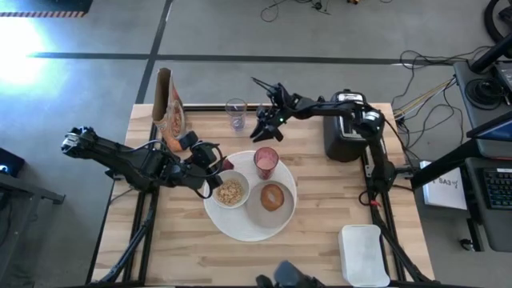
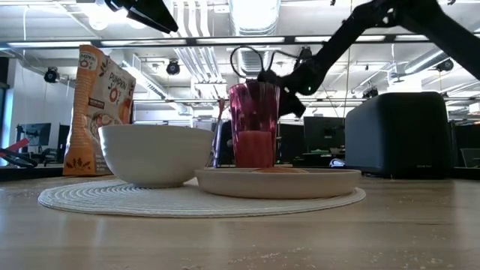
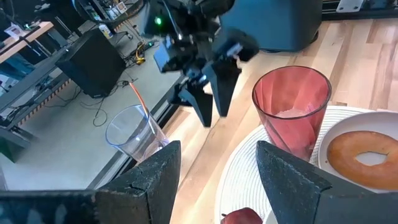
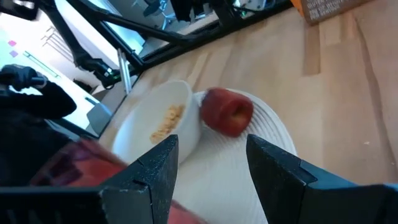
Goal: Arrange a breakfast setting
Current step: Move the orange spoon to the middle left of the table
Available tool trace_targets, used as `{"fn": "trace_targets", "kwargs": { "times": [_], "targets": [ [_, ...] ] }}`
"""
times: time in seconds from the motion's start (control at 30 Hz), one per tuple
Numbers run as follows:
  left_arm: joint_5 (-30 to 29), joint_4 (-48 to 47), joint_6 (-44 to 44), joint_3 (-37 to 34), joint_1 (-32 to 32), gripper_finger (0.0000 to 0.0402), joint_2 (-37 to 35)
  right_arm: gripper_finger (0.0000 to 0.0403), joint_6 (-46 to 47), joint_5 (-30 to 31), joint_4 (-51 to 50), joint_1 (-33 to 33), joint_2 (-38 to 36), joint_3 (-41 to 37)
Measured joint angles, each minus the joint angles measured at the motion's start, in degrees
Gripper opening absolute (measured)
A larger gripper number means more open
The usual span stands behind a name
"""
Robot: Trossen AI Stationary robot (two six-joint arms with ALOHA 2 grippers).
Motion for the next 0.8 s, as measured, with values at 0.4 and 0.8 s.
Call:
{"fn": "trace_targets", "kwargs": {
  "times": [0.4, 0.8],
  "targets": [
    [-0.9, 0.0, 1.28, 0.0, 1.02, 0.0194, 0.0, 0.0178, -1.79, 8.59, -14.87, 0.22, -13.22, 0.0],
    [-6.03, 0.0, 1.1, 0.0, 1.09, 0.0194, 0.0, 0.0178, 11.53, 32.03, -20.82, 4.71, -16.55, 0.0]
  ]
}}
